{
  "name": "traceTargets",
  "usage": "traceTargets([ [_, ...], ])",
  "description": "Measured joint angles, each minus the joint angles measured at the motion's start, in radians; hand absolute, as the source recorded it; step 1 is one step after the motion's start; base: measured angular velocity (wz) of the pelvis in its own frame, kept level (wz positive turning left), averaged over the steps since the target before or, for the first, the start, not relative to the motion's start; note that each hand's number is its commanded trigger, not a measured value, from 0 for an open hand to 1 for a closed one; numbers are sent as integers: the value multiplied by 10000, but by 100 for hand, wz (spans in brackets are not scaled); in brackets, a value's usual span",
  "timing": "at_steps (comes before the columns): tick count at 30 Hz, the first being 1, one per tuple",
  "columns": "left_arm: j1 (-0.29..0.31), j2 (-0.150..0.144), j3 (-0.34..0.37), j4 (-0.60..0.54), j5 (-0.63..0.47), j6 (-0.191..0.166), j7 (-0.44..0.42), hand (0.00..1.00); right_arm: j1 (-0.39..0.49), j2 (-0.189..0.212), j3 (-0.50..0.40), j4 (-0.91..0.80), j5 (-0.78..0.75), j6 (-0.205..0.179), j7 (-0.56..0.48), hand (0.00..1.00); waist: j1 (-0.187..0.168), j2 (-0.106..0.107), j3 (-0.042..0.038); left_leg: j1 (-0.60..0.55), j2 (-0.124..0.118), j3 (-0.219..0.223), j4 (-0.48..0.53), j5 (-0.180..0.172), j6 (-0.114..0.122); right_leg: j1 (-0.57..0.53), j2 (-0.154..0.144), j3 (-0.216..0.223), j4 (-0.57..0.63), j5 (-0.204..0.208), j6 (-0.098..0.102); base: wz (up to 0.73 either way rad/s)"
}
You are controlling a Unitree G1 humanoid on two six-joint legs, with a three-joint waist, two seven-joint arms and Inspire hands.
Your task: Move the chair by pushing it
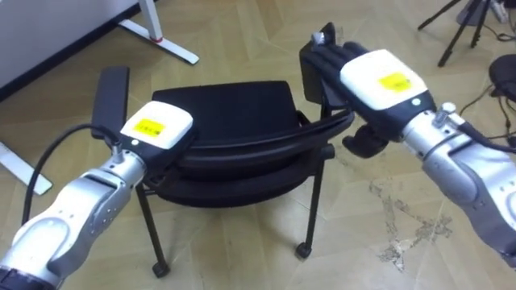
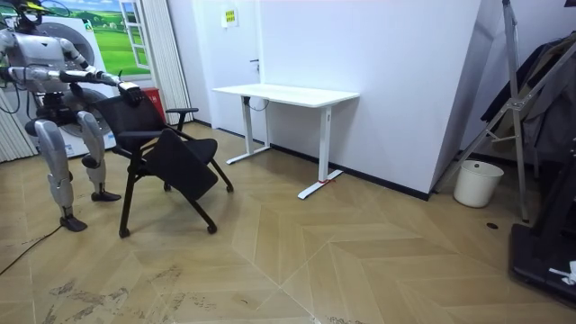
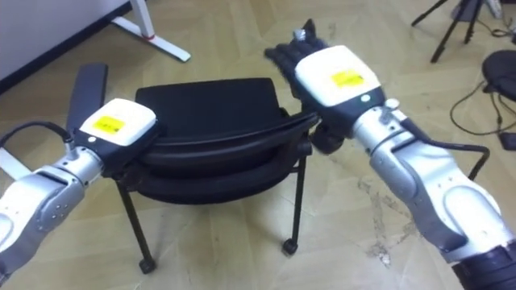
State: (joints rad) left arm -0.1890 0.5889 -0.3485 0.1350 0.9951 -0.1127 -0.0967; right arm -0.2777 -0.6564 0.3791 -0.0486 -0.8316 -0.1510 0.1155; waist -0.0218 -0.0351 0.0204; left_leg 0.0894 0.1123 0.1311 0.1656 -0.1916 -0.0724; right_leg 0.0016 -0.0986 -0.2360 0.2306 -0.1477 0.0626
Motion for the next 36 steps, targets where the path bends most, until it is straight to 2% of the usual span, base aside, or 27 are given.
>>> traceTargets([
  [5, -496, 5, -489, 178, 0, 3, -3, 100, -499, 9, 576, -33, -21, 49, 486, 0, 32, -126, 11, -59, 2, -258, -1, 0, 1, 26, -4, 26, 108, -12, -21, 16],
  [8, -736, 3, -710, 298, 4, -1, -3, 100, -660, 18, 710, -33, 20, 114, 586, 0, 71, -229, 35, -53, 1, -467, 8, 1, 2, -4, 3, 132, 310, -94, -160, 14],
  [10, -935, 4, -855, 339, 10, 7, -7, 100, -667, 23, 714, -32, 86, 180, 775, 0, 235, -313, 55, -95, 1, -488, 11, 1, 2, -20, 36, 335, 280, -156, -264, 2],
  [15, -1155, -16, -978, 373, -6, 10, 47, 100, -702, 139, 739, 4, 115, 220, 978, 0, 312, -315, 58, -299, 4, -507, 48, 1, 3, -143, 64, 414, 254, -232, -391, 6],
  [18, -1186, -16, -1003, 378, -12, 2, 75, 100, -702, 274, 741, 73, 112, 222, 995, 0, 296, -311, 57, -364, 4, -540, 108, 1, 3, -127, 84, 477, 236, -327, -552, 8],
  [21, -1213, -52, -1118, 472, -10, 29, 195, 100, -700, 546, 804, 467, 109, 220, 993, 0, 303, -298, 65, -377, 1, -891, 255, -1, 6, -26, 163, 775, 227, -404, -683, 13],
  [22, -1214, -54, -1168, 475, -10, 43, 246, 100, -702, 678, 804, 633, 111, 222, 978, 0, 276, -279, 76, -428, -1, -955, 310, -5, 13, 17, 188, 874, 208, -489, -827, 22],
  [26, -1226, -225, -1428, 485, -9, 178, 455, 100, -698, 929, 1067, 1756, 89, 230, 897, 0, 310, -63, 91, -422, 7, -1313, 352, -19, 55, 58, 259, 988, 354, -580, -977, 19],
  [27, -1225, -298, -1446, 485, -7, 178, 472, 100, -693, 1061, 1130, 2151, 51, 299, 910, 0, 354, 49, 89, -422, 29, -1562, 355, -18, 74, -92, 287, 994, 660, -585, -984, 0],
  [28, -1225, -355, -1481, 506, -7, 179, 503, 100, -694, 1179, 1157, 2458, 38, 377, 921, 0, 386, 231, 135, -369, 96, -2004, 339, 21, 226, -652, 347, 1025, 1605, -652, -1108, -11],
  [29, -1205, -388, -1485, 526, -9, 179, 525, 100, -685, 1232, 1152, 2514, 46, 392, 874, 0, 404, 381, 144, -358, 260, -2271, 327, 4, 255, -1030, 559, 1232, 1943, -832, -1308, -39],
  [30, -1198, -108, -1419, 449, -150, 140, 614, 100, -827, 1424, 1152, 2529, 47, 404, 833, 0, 544, 395, 140, -441, 483, -2412, 395, -29, 282, -1578, 1356, 1874, 957, -651, -1469, -24],
  [31, -1213, -6, -1311, 577, -323, 131, 661, 100, -995, 1420, 1266, 2559, 61, 396, 809, 0, 479, 357, 129, -581, 384, -2385, 578, -256, 163, -1745, 1436, 1456, 518, 423, -1390, -5],
  [32, -1241, -240, -1333, 756, -306, 207, 677, 100, -1003, 1416, 1307, 2635, 62, 418, 778, 0, 432, 469, 81, -604, 399, -2294, 593, -372, 190, -1661, 1441, 1319, 562, 405, -1409, 33],
  [33, -1366, -456, -1436, 1031, -295, 248, 671, 100, -1045, 1458, 1313, 2842, 73, 511, 763, 0, 370, 477, 72, -519, 226, -2240, 513, -357, 169, -1588, 1370, 1212, 684, 329, -1377, 30],
  [34, -1530, -486, -1606, 1163, -327, 216, 642, 100, -1132, 1447, 1325, 3132, 150, 484, 662, 0, 267, 454, 81, -511, 114, -2158, 386, -325, 128, -1519, 1364, 1192, 681, 326, -1371, 25],
  [35, -1602, -542, -1655, 1192, -299, 217, 605, 100, -1146, 1405, 1322, 3218, 167, 459, 608, 0, 233, 427, 65, -506, 129, -2097, 328, -293, 76, -1516, 1359, 1145, 662, 315, -1352, 20],
  [36, -1664, -733, -1655, 1173, -146, 294, 540, 100, -1168, 1341, 1232, 3406, 135, 422, 516, 0, 236, 395, 59, -470, 121, -2091, 209, -262, 21, -1520, 1358, 1088, 578, 301, -1334, 11],
])
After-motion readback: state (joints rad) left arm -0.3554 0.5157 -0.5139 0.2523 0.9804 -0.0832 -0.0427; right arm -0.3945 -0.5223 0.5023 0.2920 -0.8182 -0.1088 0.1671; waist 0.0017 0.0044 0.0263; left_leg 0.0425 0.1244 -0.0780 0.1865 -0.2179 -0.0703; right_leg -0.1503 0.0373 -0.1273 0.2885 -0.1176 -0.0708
